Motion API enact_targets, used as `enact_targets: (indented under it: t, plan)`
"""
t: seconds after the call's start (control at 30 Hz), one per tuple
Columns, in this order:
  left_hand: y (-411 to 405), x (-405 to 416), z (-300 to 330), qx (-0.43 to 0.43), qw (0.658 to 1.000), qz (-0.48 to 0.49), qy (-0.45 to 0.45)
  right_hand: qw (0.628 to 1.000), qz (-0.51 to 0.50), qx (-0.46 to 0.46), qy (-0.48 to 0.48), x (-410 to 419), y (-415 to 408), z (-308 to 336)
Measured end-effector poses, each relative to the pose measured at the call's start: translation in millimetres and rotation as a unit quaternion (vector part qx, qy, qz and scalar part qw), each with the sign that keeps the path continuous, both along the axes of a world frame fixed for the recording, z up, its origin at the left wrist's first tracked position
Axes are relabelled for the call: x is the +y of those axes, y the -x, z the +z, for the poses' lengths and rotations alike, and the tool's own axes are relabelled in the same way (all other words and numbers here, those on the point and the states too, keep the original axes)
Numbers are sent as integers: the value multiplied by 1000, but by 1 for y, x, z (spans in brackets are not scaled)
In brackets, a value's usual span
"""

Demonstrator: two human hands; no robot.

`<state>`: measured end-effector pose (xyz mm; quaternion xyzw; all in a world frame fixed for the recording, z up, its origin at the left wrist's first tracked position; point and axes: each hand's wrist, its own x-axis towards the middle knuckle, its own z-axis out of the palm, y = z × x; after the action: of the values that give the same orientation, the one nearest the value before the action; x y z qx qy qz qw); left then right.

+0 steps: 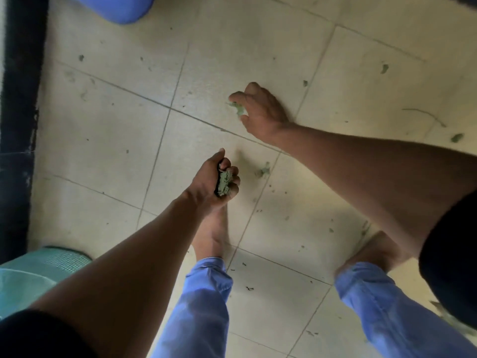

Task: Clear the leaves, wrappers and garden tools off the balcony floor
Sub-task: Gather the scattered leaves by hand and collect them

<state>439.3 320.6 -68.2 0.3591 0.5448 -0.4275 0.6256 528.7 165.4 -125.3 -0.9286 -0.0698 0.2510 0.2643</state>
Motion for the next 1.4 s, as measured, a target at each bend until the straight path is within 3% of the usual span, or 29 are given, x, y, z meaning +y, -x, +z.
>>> enact_targets:
  t: [0.17,0.33,0.47,0.6,0.8,0.9,1.03,1.1,1.2,1.33,1.4]
  plan:
    - [1,20,0,8,998,60,25,994,80,-38,57,7,-8,-11]
    - [8,26,1,16,995,86,44,998,-4,-10,67,8,2,-1]
    - [14,25,1,19,996,75,52,998,-42,44,-10,1,46,17]
    - [17,21,0,18,996,73,53,996,21,73,-36,-4,103,28]
    - [21,21,1,12,997,59,42,986,128,41,99,14,138,11]
    - [25,24,4,15,998,50,38,990,78,56,104,20,138,4]
    - [31,23,16,20,998,48,34,984,-105,139,36,14,134,11]
    - [34,20,23,18,998,54,23,955,-217,194,-49,5,133,26]
    - [35,12,34,12,999,52,12,868,-349,283,-211,-14,134,65]
    - [41,-13,46,9,1000,12,3,740,-403,360,-401,-42,144,111]
    - [47,-32,49,6,1000,-26,-1,706,-407,378,-439,-52,152,127]
